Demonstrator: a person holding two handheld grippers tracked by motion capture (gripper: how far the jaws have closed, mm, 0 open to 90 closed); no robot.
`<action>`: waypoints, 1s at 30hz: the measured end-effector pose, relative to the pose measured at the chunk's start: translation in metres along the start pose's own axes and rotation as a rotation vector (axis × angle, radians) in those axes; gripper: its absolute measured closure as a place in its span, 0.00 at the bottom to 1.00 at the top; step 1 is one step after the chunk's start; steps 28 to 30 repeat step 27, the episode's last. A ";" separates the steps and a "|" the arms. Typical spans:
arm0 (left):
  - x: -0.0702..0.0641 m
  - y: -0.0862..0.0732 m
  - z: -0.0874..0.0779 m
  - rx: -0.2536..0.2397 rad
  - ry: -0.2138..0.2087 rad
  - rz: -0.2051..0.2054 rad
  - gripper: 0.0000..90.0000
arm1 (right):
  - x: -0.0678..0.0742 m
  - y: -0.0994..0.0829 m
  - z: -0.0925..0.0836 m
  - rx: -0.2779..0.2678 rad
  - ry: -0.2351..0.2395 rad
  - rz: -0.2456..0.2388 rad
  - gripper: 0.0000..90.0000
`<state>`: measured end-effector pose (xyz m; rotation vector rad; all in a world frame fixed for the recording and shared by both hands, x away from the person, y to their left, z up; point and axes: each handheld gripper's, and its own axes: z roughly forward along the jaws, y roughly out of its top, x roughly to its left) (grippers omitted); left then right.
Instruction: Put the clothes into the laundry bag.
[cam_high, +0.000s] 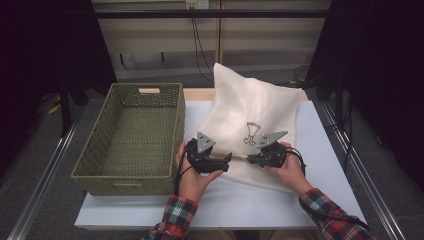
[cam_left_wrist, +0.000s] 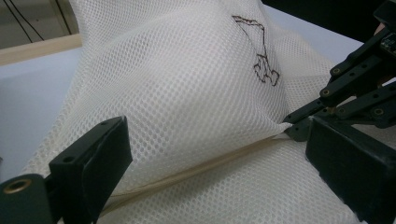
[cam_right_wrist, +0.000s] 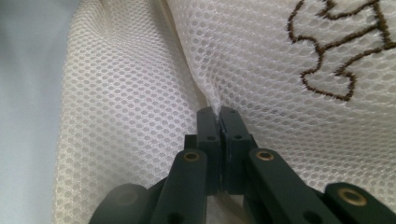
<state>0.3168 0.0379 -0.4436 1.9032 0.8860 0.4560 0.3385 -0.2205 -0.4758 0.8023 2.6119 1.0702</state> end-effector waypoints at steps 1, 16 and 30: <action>0.000 0.000 0.000 -0.002 0.000 0.001 0.08 | 0.001 0.000 -0.001 0.005 -0.017 -0.003 0.97; -0.001 0.014 0.001 -0.017 -0.019 -0.008 0.08 | 0.001 0.005 -0.037 -0.148 -0.028 0.065 0.64; 0.003 0.032 -0.004 -0.044 -0.028 -0.034 0.07 | -0.010 0.006 -0.087 -0.259 -0.101 0.146 0.33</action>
